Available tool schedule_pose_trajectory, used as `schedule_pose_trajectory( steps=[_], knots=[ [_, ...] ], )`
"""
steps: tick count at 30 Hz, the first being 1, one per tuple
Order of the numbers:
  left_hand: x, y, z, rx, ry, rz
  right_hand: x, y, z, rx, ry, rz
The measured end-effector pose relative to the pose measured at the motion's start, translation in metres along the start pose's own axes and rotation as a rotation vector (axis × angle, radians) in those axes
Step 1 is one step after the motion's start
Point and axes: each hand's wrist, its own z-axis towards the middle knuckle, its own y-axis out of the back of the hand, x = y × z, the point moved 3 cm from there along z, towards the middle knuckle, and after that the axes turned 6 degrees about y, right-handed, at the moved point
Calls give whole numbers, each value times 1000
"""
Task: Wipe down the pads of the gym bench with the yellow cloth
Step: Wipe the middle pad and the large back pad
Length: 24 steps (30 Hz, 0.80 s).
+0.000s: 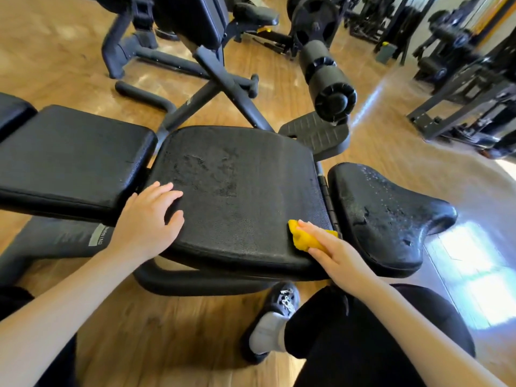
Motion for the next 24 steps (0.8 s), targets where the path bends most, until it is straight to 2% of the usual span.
schedule_pose_trajectory(
  steps=[5, 11, 15, 19, 24],
  knots=[
    [-1, -2, 0, -39, -1, -6, -33, 9, 49, -2, -37, 8],
    [0, -2, 1, -73, -2, -12, -74, 24, 141, -168, -108, -45],
    [1, -4, 2, -109, 17, -27, -95, 33, 193, -219, -165, -113],
    [3, -5, 3, -112, 10, -30, -105, 42, 227, -307, -172, -88],
    [3, -5, 4, -124, -1, -26, -108, 48, 241, -339, -200, -93]
  ],
)
